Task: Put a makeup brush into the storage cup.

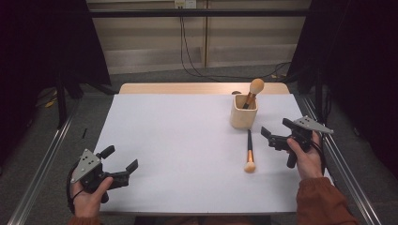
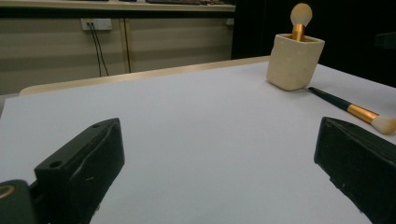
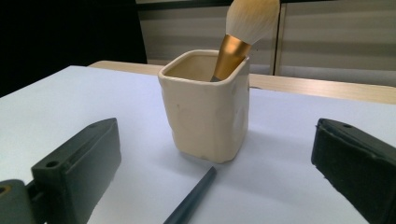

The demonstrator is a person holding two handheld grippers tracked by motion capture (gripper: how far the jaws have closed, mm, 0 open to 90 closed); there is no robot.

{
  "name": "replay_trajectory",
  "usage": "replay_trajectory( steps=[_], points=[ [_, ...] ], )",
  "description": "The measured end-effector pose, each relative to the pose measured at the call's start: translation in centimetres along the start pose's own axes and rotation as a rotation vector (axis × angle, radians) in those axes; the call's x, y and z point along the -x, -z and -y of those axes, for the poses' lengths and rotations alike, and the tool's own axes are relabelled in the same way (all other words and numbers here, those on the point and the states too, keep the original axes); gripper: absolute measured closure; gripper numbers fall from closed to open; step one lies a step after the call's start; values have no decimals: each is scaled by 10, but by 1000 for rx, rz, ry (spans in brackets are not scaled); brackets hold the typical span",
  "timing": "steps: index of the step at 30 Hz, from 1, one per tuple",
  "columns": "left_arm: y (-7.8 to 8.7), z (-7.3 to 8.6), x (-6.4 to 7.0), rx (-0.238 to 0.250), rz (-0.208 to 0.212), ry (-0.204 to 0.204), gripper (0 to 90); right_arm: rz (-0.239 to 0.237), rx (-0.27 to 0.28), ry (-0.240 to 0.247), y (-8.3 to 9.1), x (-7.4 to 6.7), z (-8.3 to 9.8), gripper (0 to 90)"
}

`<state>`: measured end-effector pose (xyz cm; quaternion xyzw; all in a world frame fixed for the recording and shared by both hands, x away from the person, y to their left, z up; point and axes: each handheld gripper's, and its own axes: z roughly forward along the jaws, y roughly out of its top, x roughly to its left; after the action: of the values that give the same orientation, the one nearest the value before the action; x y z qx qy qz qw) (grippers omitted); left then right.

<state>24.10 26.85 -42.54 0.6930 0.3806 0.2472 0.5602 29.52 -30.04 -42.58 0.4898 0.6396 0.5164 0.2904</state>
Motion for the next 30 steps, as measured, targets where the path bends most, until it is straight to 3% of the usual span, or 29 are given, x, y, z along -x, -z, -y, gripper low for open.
replay_trajectory(
  steps=[4,8,17,20,27,30],
  points=[
    [3,2,-2,8,-2,10,17,-2,-5,5,7,-3,5,15],
    [6,3,0,3,5,-21,20,-7,-3,11,15,-7,14,15],
    [9,4,-4,8,-12,3,24,6,-27,30,32,-12,30,19],
    [9,4,-4,5,4,4,28,-4,-47,34,36,-16,33,17],
    [10,5,-7,9,3,5,28,-3,-27,22,53,-20,42,10],
    [11,4,-8,5,3,13,30,-3,-22,38,61,-21,46,10]
  ],
)
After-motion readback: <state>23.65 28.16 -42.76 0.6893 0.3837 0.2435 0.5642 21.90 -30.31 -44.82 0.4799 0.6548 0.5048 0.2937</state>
